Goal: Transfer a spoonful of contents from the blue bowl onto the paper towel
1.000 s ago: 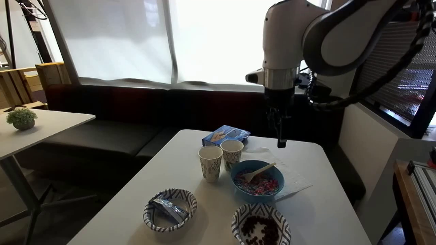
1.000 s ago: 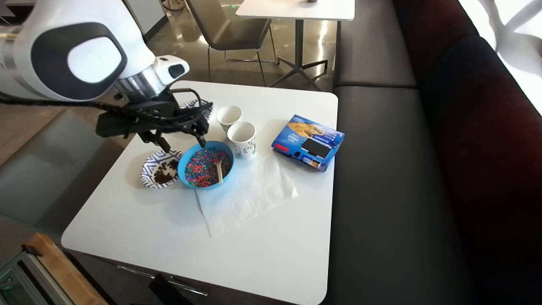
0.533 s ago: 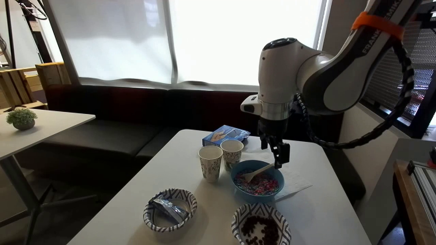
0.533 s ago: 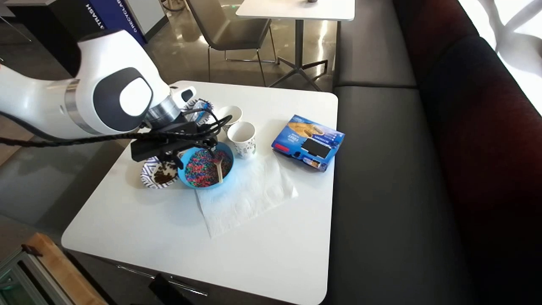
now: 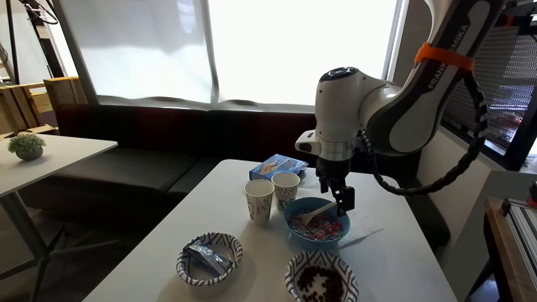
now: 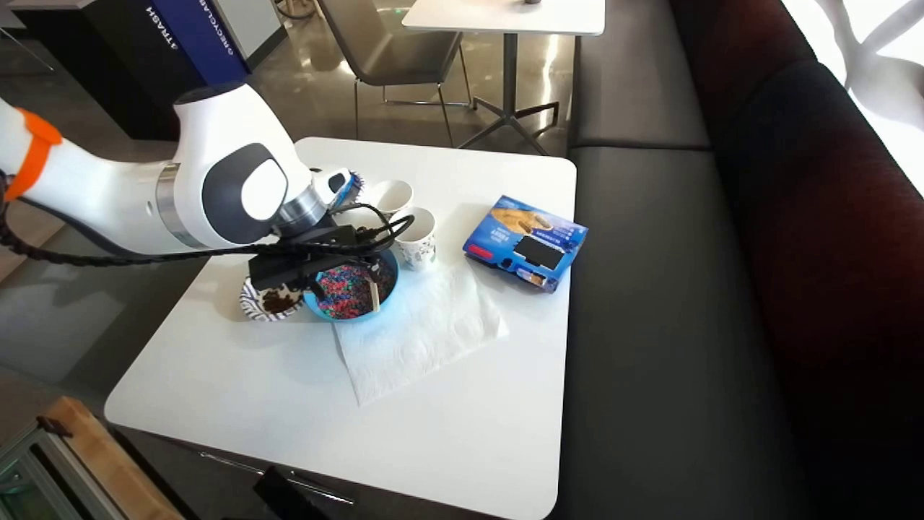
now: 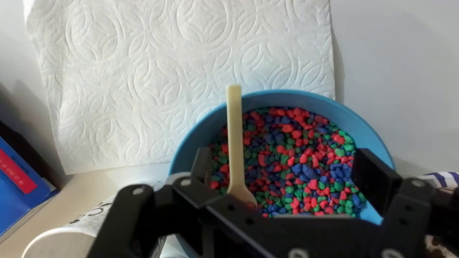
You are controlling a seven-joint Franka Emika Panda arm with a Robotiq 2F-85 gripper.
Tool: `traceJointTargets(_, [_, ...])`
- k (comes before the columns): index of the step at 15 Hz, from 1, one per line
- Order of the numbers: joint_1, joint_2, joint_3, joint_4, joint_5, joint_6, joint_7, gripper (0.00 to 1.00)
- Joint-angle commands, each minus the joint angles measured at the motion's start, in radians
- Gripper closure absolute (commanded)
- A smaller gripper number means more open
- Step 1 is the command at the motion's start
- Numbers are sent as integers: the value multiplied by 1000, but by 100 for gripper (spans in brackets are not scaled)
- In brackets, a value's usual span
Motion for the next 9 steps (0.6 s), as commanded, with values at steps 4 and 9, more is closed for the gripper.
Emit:
traceJointTargets(4, [-28, 16, -2, -14, -4, 65, -35, 0])
traceJointTargets(9, [-114, 45, 47, -37, 45, 197, -148, 0])
